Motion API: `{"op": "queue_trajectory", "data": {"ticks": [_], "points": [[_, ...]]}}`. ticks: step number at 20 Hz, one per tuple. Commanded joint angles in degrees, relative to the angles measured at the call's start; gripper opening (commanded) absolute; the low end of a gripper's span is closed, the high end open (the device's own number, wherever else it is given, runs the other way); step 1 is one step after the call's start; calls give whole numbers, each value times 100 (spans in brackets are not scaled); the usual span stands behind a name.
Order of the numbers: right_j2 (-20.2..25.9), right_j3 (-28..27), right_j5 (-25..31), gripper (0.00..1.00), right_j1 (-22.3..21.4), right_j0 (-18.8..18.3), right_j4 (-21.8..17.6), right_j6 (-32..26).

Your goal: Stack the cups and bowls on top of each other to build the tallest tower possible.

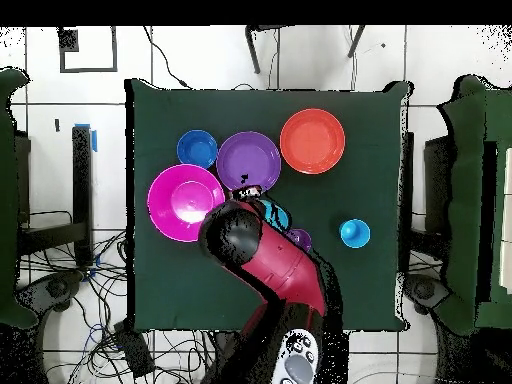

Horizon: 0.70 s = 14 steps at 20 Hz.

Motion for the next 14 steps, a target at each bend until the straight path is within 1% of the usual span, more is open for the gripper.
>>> {"op": "queue_trajectory", "data": {"ticks": [1, 5, 14], "points": [[354, 168, 61, 0, 280, 358, 343, 1534], [221, 103, 251, 0, 264, 462, 371, 1523], [21, 75, 665, 0, 66, 524, 269, 1561]]}}
